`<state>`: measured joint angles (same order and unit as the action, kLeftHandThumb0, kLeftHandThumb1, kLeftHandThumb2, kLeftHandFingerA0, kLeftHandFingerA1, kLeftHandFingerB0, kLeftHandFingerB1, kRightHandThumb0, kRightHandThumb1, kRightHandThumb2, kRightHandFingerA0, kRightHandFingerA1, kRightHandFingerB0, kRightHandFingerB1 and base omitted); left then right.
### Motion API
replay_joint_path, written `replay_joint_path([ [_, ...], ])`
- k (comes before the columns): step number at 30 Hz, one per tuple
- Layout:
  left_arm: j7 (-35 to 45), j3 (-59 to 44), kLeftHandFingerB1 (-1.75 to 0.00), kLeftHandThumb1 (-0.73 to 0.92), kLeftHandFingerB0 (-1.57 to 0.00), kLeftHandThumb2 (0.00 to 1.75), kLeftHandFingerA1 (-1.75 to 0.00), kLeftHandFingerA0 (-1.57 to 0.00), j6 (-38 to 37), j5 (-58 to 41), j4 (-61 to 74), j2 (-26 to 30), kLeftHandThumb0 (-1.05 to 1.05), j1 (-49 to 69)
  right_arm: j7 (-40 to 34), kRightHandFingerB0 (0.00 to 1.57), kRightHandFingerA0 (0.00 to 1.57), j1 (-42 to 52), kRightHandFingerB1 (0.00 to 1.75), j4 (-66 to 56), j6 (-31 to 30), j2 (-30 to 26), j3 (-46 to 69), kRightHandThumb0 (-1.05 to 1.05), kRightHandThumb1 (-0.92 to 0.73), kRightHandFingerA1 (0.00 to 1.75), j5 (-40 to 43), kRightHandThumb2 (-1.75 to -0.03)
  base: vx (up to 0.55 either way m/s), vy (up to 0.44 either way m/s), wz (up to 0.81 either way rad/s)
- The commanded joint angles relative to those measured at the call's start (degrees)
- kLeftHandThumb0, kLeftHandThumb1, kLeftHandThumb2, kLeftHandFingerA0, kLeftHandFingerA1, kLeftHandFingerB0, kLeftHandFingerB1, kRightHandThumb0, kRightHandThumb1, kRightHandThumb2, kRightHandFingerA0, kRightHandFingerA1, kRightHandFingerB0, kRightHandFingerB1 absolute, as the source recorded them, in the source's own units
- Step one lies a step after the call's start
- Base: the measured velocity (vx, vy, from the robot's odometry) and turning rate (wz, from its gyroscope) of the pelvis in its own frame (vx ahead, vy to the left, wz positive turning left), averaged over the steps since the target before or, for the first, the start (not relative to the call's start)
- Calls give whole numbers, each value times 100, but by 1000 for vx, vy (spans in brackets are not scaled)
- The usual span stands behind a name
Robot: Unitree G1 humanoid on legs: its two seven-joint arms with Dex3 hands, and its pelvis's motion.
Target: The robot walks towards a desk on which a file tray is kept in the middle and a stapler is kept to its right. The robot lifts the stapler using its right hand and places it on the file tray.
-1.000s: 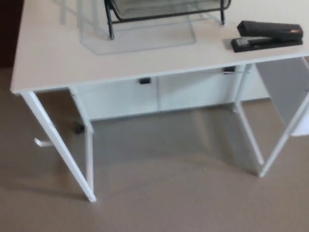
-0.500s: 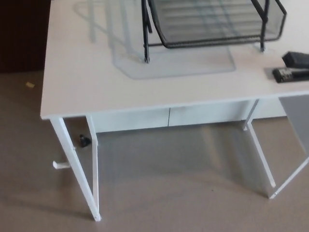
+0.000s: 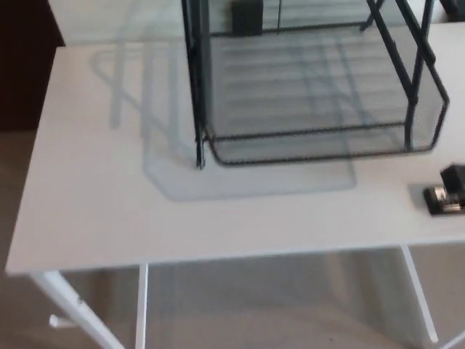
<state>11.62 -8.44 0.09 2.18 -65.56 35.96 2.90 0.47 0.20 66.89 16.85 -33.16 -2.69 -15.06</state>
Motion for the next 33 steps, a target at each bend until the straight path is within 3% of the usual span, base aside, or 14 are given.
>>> replay_joint_path([
  [1, 23, -57, -52, 65, -10, 115, -54, -10, -96, -50, 38, 69, -27, 28, 138, 16, 7, 50, 30, -52, 169, -70, 83, -64, -69, 38, 130, -61, 306, 18, 0],
  [3, -125, 32, -41, 87, -26, 68, -48, -26, -237, 75, -35, 67, -52, 18, -83, 10, 5, 88, 42, -141, 132, -113, -57, -70, -53, 43, -85, -88, 311, 36, -12],
  [5, -98, 41, -41, 87, -26, 68, -48, -26, -207, 69, -36, 79, -52, 8, -31, 0, 4, 66, 48, -158, 95, -121, -67, -36, -50, 53, -76, -104, 310, 91, -24],
  [7, 8, -86, -40, 90, -23, 68, -47, -23, -126, -86, 57, 68, -50, 53, 12, 17, 8, 86, 30, -192, 88, -87, -6, -62, -69, 33, 23, -62, 361, 143, -26],
  [10, 24, 1, -43, 90, -29, 66, -46, -24, -143, 13, 78, 87, -51, 55, -43, 0, 4, 84, 49, -208, 67, -82, -67, -37, -48, 54, -36, -105, 381, 265, -41],
  [11, 20, -3, -41, 90, -27, 66, -44, -23, -145, 6, 58, 84, -51, 43, -14, 15, 8, 42, 31, -134, 67, -65, -48, -58, -69, 32, -2, -62, 367, 285, -40],
  [13, -74, 53, -41, 90, -30, 66, -46, -24, -138, 68, -28, 70, -51, -12, -1, 17, 7, -35, 31, -70, -14, -52, -40, -58, -69, 31, 14, -62, 353, 276, -20],
  [19, 5, 10, -41, 90, -22, 69, -48, -23, -236, -3, -39, 72, -51, 23, -36, 9, 1, 49, 39, -129, 113, -146, -151, -74, -54, 38, -103, -94, 267, 211, 7],
  [21, -4, 47, -39, 90, -23, 69, -46, -23, -217, 33, -50, 74, -52, 8, -77, 16, 9, 78, 30, -216, 137, -149, -127, -67, -71, 36, -70, -61, 105, -57, 6],
  [23, -9, 68, -42, 92, -30, 67, -46, -23, -235, 51, -50, 77, -52, 15, -8, 0, 3, 90, 48, -250, 159, -101, -4, -37, -48, 53, 83, -104, 57, -128, 12],
  [25, -54, 102, -40, 88, -25, 68, -46, -25, -247, 82, -91, 68, -53, -17, -6, 16, 7, 49, 30, -265, 81, -106, -4, -64, -70, 37, 54, -61, 4, -212, -10],
  [28, -72, 29, -40, 88, -24, 68, -47, -25, -219, -1, -105, 46, -52, -31, -72, 0, 3, 66, 48, -298, 90, -107, -40, -36, -49, 53, 2, -104, -54, -228, 10],
  [31, -74, -31, -39, 88, -24, 66, -47, -24, -174, -50, -132, 44, -52, -86, 19, 16, 9, -33, 30, -336, 10, -125, -62, -65, -69, 33, -9, -62, -110, -70, -1],
  [33, 0, -25, -43, 88, -26, 66, -48, -25, -346, -35, -124, 65, -52, -27, 30, 0, 3, -50, 48, -288, 41, -89, -1, -36, -49, 53, 69, -104, -112, -2, 2],
])
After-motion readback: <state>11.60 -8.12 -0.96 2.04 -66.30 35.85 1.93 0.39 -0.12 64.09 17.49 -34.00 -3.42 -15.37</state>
